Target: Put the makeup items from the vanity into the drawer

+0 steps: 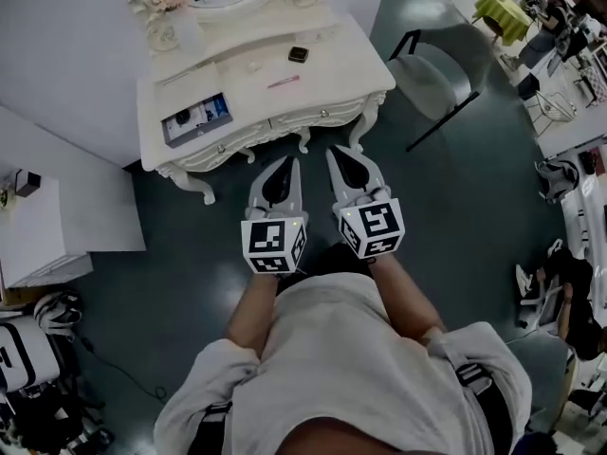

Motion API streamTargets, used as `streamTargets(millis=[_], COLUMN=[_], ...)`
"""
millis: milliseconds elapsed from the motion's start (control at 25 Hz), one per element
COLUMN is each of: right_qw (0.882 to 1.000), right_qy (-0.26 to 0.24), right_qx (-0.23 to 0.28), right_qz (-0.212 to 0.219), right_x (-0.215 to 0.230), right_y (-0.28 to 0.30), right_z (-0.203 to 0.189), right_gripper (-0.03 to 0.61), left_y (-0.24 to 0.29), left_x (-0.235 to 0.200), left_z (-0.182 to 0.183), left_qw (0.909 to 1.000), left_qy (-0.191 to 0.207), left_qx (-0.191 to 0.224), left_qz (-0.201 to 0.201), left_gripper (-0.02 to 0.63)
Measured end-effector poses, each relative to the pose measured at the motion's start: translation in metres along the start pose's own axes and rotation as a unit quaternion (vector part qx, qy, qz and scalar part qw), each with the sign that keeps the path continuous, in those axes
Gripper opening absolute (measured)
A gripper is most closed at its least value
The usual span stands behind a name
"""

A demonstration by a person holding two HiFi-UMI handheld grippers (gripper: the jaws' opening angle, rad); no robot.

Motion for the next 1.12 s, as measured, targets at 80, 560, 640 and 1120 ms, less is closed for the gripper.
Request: streamTargets(millis=[80,560,640,1120], right_qw=[1.000,0.999,0.998,0.983], right_qy=[-0.008,-0.004,0.000,0.015], right_qx=[-0.008,-0.039,-0.046,-0.116], right_qz=[0.001,0.037,0.051,0.140], right_x=[0.002,0.081,0.100,0.195], right_y=[0.008,0.109,0.132,0.238], right_z=[-0.001,0.007,0.009,-0.007], right_gripper=[-0.002,-0.002,-0.002,-0.002], left_y=[0.007,0.118,0.143,0.268], left_x=[-0.007,-0.044,-0.049,-0.064], left_z=[-0.003,0.000,0.001,-0.012], left_qw=[1.0000,0.9993,0.9987,0.9901], left_qy=[-0.005,0.001,0.002,0.010], left_qx=[-0.004,-0.034,-0.044,-0.118], left_qz=[-0.004,0.017,0.027,0.075], left_gripper=[0.003,0.003,0.003,0.003])
Point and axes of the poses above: the fingertips, and each gripper's own axes: y forward along the fingers, x to its right, z out of its top, the point moved 8 cm from there along -y, backward along the fingers, and after that the axes turned 5 degrees about y, right-handed, at the moved point
